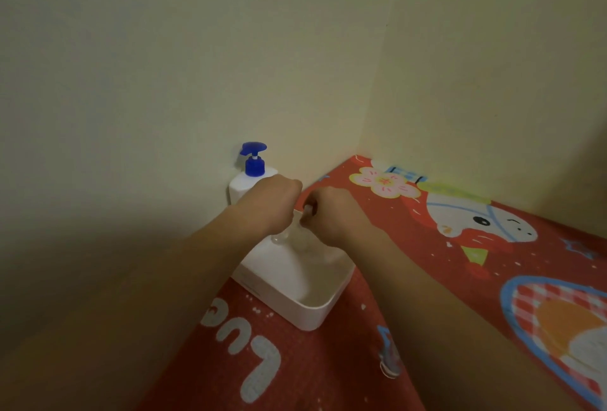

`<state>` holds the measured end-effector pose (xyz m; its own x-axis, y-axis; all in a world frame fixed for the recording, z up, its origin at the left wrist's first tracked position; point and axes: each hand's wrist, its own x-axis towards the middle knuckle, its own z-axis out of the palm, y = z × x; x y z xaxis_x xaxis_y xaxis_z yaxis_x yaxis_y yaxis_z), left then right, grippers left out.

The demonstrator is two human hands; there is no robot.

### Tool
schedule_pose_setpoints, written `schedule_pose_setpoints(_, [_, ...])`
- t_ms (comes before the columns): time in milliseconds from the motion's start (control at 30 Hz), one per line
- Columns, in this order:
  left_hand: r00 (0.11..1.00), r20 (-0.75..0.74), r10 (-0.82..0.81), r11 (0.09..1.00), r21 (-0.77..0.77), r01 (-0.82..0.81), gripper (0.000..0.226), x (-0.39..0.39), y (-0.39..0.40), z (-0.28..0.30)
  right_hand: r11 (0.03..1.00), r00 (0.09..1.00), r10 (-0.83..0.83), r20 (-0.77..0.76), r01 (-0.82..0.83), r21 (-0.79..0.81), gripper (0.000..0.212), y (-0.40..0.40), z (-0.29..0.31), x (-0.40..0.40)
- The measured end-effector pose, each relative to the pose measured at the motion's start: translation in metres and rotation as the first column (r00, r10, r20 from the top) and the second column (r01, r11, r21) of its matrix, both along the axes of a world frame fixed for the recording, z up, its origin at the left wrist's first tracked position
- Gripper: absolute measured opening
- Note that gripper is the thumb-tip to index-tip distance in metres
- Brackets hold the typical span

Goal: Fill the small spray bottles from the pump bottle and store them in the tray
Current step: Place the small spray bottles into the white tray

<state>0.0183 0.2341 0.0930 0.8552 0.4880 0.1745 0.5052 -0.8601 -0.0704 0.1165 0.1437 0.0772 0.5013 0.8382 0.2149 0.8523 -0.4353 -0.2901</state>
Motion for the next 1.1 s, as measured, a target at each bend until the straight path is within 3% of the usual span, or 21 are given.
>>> schedule_pose_setpoints(233, [0.998, -0.062, 0.025, 1.000, 0.017, -0.024, 0.014, 0.007, -0.007, 0.005, 0.999, 0.998, 0.010, 0.057, -0.012, 0.032, 0.011, 0.013, -0.009, 0.000])
schedule_pose_setpoints(533, [0.949, -0.309, 0.062, 0.987, 0.159, -0.013, 0.021, 0.013, -0.019, 0.026, 0.998, 0.997, 0.003, 0.075, -0.008, 0.067, 0.016, 0.018, -0.016, 0.000])
schedule_pose_setpoints(633, [0.917, -0.393, 0.066, 0.990, 0.143, -0.010, 0.025, 0.016, -0.019, 0.027, 0.998, 0.997, -0.009, 0.074, 0.004, 0.065, 0.015, 0.020, -0.017, 0.000])
schedule_pose_setpoints(867, [0.938, -0.334, 0.092, 0.993, 0.102, -0.061, 0.023, 0.018, -0.014, 0.025, 0.992, 0.996, -0.014, 0.084, 0.004, 0.127, 0.016, 0.021, -0.022, 0.000])
schedule_pose_setpoints(1100, [0.968, -0.246, 0.041, 0.987, 0.160, -0.001, 0.018, 0.013, -0.012, 0.014, 0.994, 0.998, -0.022, 0.064, 0.015, 0.108, 0.023, 0.021, -0.024, -0.001])
